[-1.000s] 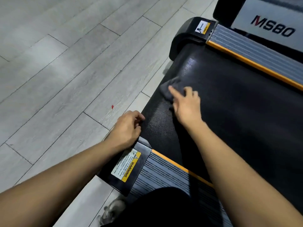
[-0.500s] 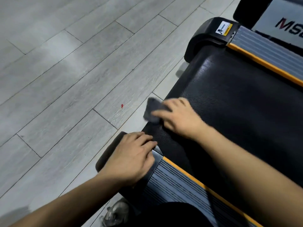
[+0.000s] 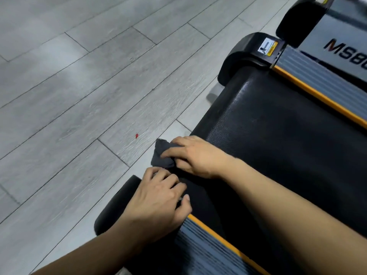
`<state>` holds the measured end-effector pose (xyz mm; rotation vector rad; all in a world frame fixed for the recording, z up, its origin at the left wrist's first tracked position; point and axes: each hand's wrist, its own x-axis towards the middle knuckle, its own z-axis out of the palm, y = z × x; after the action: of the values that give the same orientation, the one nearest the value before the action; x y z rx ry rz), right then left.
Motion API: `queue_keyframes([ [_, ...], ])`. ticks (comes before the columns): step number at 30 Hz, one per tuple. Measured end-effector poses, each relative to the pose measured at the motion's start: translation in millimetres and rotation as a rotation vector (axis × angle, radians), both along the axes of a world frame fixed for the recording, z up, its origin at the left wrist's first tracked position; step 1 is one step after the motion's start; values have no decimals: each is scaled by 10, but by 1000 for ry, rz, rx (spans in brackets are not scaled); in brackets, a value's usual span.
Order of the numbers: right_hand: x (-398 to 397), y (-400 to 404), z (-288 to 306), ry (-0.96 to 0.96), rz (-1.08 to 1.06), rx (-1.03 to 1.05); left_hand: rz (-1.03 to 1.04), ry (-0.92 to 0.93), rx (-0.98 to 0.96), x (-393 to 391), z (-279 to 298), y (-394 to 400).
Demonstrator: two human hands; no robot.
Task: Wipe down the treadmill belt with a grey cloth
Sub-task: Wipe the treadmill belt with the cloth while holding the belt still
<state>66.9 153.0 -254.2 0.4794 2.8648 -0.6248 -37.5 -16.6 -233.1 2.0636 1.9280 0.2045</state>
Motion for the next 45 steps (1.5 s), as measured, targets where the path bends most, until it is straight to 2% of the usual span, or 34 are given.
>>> queue_keyframes([
  [2,-3,454,-17,59,-118,92,-3,-54,-30,32,-19,138],
  [5,211,1265,31,8,-498,215,-12,-114,-31,104,-47,296],
  [7,363,1556,55,34,-675,228,-32,-103,-17,143,-107,410],
  [9,317,1444,64,44,-632,227,-39,-76,6,184,-169,579],
  [13,202,783,58,0,-190,39,-55,-63,78,287,-187,919],
  [16,218,1096,2,5,-73,39,-78,-69,126,270,-207,987],
  [18,274,1648,-55,6,-191,186,-86,-45,144,254,-257,993],
  [21,506,2502,-14,-66,-540,445,-80,-21,111,276,-266,998],
  [23,578,2781,-37,-105,-670,506,-89,-14,123,287,-270,995],
  [25,506,2734,-91,-92,-753,506,-91,-25,121,288,-273,994],
  [28,448,2248,-161,37,-777,433,-58,-34,105,288,-259,966],
  [34,593,677,-174,296,-527,179,-59,7,53,295,-196,948],
  [37,802,682,-178,323,-439,206,-44,-8,58,301,-205,924],
  [39,983,1072,-224,331,-588,296,-57,11,96,303,-238,936],
  [42,1362,1709,-253,284,-1009,350,-46,-1,79,336,-269,898],
  [43,1478,1822,-260,269,-1084,333,-40,-12,72,343,-271,892],
  [45,1590,1824,-271,273,-1096,311,-44,-34,33,353,-232,897],
])
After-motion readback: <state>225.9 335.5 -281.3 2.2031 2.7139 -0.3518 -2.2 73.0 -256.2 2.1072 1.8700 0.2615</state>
